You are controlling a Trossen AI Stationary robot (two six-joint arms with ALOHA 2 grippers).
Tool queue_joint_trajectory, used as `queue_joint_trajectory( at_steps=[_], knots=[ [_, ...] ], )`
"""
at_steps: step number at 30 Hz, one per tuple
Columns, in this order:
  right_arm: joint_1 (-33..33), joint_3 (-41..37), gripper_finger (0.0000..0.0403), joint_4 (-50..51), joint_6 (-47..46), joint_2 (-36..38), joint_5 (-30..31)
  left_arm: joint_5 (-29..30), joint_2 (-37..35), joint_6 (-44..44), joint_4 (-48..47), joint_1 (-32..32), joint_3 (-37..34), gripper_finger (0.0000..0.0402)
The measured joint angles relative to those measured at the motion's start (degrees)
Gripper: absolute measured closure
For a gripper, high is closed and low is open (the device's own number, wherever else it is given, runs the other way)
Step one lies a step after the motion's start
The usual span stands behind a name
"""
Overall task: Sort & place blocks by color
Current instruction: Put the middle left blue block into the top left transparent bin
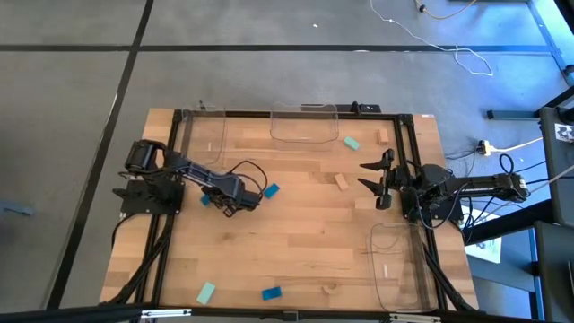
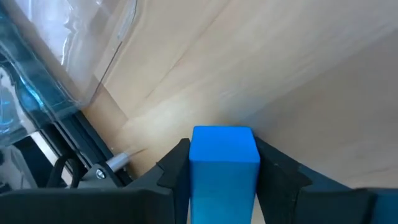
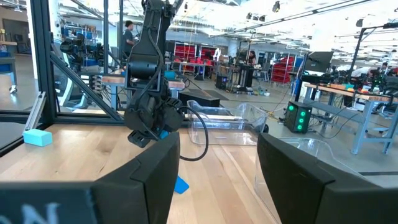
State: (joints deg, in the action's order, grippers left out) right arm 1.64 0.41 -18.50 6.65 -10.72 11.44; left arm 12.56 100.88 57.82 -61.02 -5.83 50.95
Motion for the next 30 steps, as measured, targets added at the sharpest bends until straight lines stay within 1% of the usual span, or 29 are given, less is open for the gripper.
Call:
queue_joint_trajectory(
  at_steps=[6,9,12,15,17,20,24,26,30],
  knots=[
    [0.0,0.0,0.0186,0.0,2.6,0.0,0.9,-1.4,-0.2,-1.9,0.3,0.5,4.0,0.0274],
    [0.0,0.0,0.0186,0.2,2.6,0.0,2.4,-0.7,-0.2,-3.1,-0.2,0.5,6.9,0.0274],
    [0.0,0.0,0.0186,0.4,2.5,0.0,2.5,0.2,-0.2,-4.1,-0.6,0.6,10.1,0.0274],
    [0.0,0.0,0.0186,1.3,0.8,0.0,2.7,1.4,-0.3,-4.5,-1.7,1.1,13.5,0.0274],
    [0.0,0.1,0.0186,2.5,-1.9,0.0,4.0,2.2,-0.3,-4.5,-2.5,1.7,15.8,0.0274],
    [0.0,2.7,0.0186,10.2,-5.5,0.0,5.7,3.6,-0.3,-4.5,-3.0,2.4,19.2,0.0274],
    [0.0,8.7,0.0186,22.5,-10.3,-0.5,6.9,6.2,-0.3,-5.9,-4.8,3.6,24.2,0.0274],
    [0.0,12.4,0.0186,25.5,-12.6,-1.2,6.9,7.3,-0.3,-6.1,-6.1,4.4,26.5,0.0274],
    [0.0,20.0,0.0186,31.9,-13.9,-3.5,7.0,10.6,-0.3,-6.2,-9.5,6.3,30.9,0.0274]
  ],
)
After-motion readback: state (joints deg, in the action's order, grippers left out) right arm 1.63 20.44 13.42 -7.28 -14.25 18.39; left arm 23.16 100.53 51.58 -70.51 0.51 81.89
